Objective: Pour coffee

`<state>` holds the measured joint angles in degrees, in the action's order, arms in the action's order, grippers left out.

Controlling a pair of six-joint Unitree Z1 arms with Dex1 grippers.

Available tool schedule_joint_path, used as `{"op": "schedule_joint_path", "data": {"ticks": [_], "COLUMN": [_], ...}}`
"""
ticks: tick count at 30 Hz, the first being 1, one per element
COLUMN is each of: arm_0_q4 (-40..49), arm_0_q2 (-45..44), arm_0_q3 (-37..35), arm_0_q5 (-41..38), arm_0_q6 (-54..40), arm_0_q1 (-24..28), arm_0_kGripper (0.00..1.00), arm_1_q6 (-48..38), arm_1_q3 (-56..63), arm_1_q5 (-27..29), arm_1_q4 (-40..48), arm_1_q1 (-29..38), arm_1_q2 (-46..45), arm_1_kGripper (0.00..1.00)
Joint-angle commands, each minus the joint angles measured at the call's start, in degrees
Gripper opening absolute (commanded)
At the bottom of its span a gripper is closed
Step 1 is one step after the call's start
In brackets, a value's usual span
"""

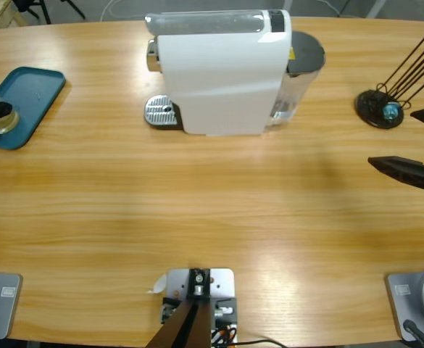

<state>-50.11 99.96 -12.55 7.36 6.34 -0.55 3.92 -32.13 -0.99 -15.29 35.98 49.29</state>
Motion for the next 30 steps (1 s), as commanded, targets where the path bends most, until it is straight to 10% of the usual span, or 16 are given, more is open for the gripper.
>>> {"op": "schedule_joint_path", "data": {"ticks": [1, 7, 12, 16, 23, 30], "arm_0_q4": [-10.6, -4.0, 31.2, 46.2, 42.8, 44.0], "arm_0_q2": [-4.8, -24.5, -43.5, -40.9, -22.6, -16.9], "arm_0_q3": [7.3, 7.0, -10.6, -22.0, -19.6, -19.1], "arm_0_q5": [-3.1, -4.0, -4.9, -6.3, -20.2, -10.7], "arm_0_q6": [0.7, 0.7, -1.8, -4.6, -7.3, -14.3], "arm_0_q1": [-0.9, -2.9, -7.2, -16.1, -37.4, -47.2], "arm_0_kGripper": [0.992, 1.000, 1.000, 1.000, 1.000, 1.000], "arm_1_q6": [-0.8, -1.0, -1.0, -1.1, -2.0, -2.0], "arm_1_q3": [1.5, 1.5, 1.5, 1.6, 1.6, 1.9], "arm_1_q5": [-0.8, -0.8, -0.8, -0.9, -1.6, -1.6], "arm_1_q4": [-0.6, -0.6, -0.5, 0.2, 0.9, 1.5], "arm_1_q1": [0.0, 0.0, 0.0, 0.0, 0.0, 0.0], "arm_1_q2": [-0.6, -0.6, -0.3, 0.7, 3.9, 3.9], "arm_1_kGripper": [1.000, 1.000, 1.000, 1.000, 1.000, 1.000]}}
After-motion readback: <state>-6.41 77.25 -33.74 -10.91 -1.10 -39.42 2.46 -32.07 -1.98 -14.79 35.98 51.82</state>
